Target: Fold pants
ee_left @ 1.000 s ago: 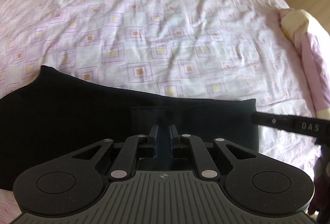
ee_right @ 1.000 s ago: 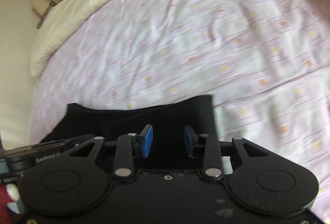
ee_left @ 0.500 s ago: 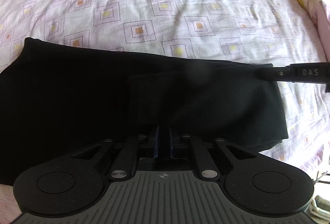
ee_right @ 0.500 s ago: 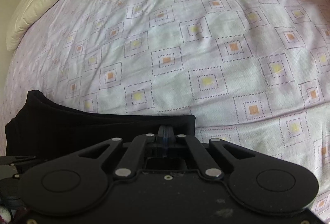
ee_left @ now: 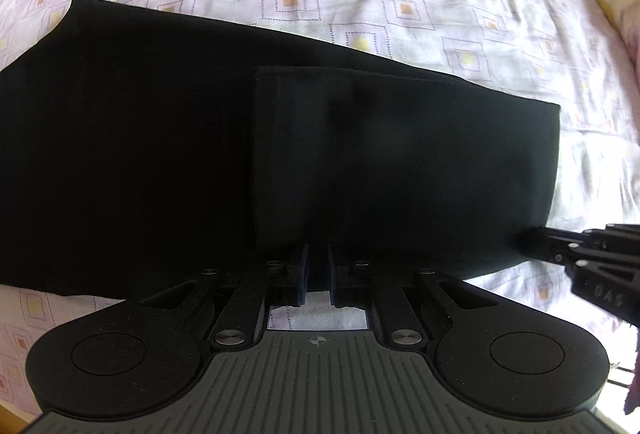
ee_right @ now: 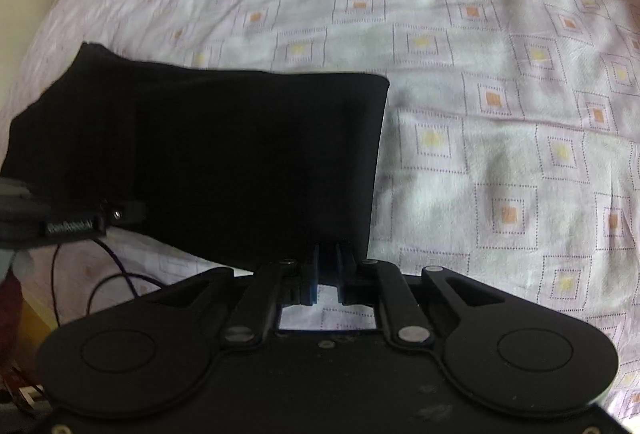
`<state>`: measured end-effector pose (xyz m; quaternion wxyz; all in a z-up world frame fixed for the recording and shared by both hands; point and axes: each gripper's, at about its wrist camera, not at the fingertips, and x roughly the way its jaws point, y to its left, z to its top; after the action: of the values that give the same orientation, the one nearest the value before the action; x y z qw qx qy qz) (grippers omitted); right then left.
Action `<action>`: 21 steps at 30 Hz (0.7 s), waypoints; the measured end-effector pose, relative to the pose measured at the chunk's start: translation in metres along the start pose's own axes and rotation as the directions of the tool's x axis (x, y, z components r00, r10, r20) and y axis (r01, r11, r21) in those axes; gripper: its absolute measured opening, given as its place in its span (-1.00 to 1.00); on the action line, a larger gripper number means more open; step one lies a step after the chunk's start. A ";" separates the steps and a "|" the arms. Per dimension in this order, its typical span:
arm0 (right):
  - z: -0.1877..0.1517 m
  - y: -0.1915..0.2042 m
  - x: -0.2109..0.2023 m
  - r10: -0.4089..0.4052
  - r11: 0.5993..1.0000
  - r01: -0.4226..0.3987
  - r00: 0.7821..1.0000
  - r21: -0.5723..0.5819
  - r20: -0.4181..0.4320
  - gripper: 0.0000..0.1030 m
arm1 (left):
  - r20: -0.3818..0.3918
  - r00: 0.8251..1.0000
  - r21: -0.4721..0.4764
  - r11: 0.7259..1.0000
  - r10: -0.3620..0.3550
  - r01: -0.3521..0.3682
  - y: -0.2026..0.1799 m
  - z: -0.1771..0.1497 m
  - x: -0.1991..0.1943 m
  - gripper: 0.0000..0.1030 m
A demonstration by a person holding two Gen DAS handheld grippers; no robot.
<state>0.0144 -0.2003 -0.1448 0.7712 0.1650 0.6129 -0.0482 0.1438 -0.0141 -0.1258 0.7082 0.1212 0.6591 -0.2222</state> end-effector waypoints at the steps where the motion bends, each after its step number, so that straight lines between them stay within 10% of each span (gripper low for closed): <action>1: 0.001 0.001 0.001 -0.002 1.000 0.002 1.000 -0.010 -0.001 -0.81 | -0.005 1.000 -0.005 1.000 0.001 -0.001 0.000 0.001 0.000 -0.79; 21: 0.004 0.007 0.004 -0.014 1.000 0.014 1.000 -0.024 -0.010 -0.73 | -0.013 0.997 0.012 0.997 0.070 -0.070 -0.021 -0.002 -0.004 -0.78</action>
<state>0.0210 -0.1944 -0.1462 0.7698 0.1517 0.6184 -0.0452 0.1319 -0.0308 -0.1199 0.7105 0.1501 0.6577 -0.2003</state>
